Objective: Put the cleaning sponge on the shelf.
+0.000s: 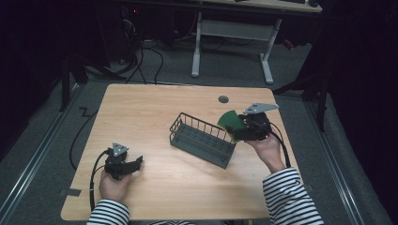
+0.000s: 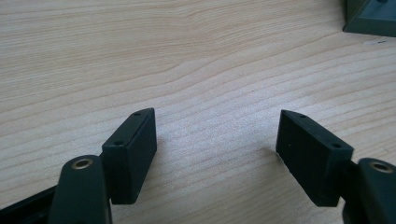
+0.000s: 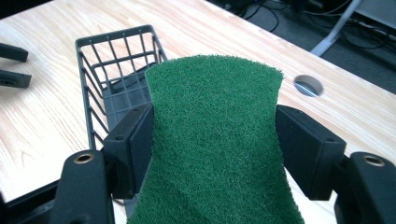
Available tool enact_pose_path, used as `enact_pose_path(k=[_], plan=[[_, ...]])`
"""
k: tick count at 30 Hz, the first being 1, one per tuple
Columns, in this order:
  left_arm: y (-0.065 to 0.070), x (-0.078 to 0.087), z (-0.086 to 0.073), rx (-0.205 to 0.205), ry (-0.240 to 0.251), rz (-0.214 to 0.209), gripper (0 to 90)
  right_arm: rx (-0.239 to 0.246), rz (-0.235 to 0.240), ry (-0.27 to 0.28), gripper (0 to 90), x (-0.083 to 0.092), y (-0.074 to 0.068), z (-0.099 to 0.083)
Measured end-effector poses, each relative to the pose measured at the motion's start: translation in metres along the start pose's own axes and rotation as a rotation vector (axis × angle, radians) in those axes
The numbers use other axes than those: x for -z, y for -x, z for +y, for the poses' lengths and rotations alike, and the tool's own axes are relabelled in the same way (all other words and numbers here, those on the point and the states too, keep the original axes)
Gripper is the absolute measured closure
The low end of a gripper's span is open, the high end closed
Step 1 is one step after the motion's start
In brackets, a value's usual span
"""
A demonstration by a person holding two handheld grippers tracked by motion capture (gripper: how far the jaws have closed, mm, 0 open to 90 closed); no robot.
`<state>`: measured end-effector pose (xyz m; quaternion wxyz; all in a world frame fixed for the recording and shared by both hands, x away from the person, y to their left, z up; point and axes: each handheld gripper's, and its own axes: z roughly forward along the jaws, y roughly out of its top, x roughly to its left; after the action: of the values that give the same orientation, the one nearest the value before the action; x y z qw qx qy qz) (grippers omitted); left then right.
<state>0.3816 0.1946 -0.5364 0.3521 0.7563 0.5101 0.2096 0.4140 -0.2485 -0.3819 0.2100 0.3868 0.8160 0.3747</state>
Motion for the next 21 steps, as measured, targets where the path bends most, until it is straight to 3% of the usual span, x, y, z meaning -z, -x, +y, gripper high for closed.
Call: enact_pose_path(k=[12, 21], plan=[[-0.001, 0.000, 0.000, 0.007, 0.002, -0.007, 29.6, 0.066, 0.033, -0.061, 31.4, -0.037, -0.013, 0.008], [-0.001, 0.000, 0.000, 0.007, 0.001, -0.006, 29.6, 0.101, 0.050, -0.085, 31.2, -0.041, -0.020, 0.005]])
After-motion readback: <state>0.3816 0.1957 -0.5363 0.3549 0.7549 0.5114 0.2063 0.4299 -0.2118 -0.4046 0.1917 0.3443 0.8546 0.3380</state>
